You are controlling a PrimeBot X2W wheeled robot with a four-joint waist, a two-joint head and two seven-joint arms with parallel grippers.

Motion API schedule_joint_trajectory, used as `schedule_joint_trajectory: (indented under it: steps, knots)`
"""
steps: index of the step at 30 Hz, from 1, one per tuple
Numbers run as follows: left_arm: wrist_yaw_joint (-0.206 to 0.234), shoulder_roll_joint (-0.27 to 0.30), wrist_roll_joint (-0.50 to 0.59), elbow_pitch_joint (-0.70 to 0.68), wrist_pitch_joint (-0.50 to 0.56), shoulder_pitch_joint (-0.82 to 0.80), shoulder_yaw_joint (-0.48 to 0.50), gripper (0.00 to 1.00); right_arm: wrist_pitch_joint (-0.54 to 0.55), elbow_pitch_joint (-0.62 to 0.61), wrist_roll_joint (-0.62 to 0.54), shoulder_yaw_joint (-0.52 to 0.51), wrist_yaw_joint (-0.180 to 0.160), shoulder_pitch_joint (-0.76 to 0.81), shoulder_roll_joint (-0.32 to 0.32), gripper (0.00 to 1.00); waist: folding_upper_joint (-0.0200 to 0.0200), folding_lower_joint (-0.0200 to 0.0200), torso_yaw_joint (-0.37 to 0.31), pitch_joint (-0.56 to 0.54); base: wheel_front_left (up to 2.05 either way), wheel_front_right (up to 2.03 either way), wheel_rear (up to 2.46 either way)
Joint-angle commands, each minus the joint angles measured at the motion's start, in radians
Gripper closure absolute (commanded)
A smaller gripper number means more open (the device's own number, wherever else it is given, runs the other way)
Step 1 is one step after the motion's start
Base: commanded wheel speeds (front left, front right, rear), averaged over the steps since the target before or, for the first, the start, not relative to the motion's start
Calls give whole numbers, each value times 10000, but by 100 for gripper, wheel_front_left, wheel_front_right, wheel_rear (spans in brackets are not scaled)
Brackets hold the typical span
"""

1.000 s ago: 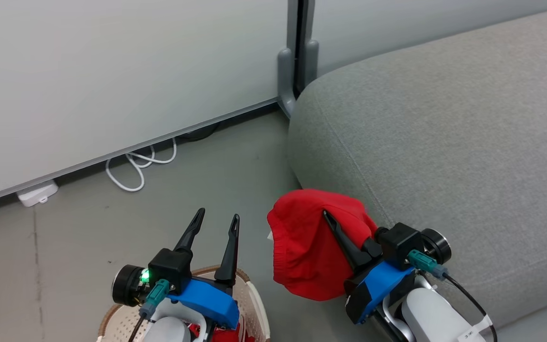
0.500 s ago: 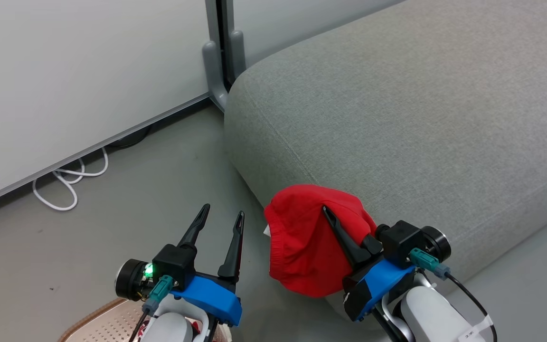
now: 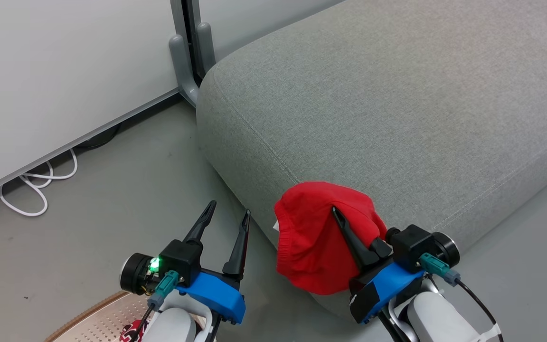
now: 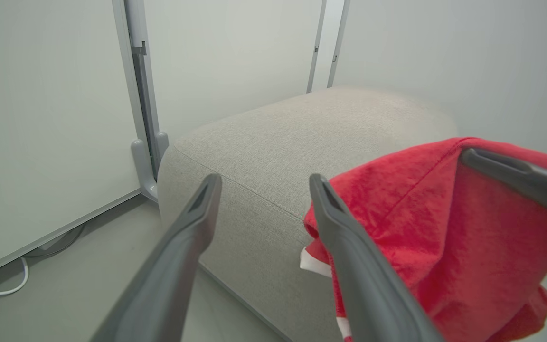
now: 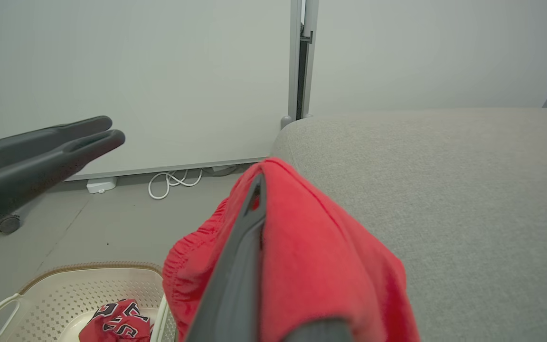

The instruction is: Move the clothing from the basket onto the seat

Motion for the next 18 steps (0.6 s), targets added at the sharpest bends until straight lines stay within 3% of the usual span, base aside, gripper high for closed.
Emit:
schedule_joint_trajectory:
  steps: [1,11,18]
  knots:
    - [-34,9,41,27,-51,-161,-27,0,-39,-84,-52,-51,5,120,48,100,0,0,-6,25,0,0,0]
    - [-151,8,226,62,-51,-293,37,0,-40,-240,-35,-253,5,175,114,100,0,0,-36,260,0,0,0]
    - [-225,136,435,-267,-51,-248,243,0,-40,55,201,-562,5,-721,70,100,0,0,-75,697,0,0,0]
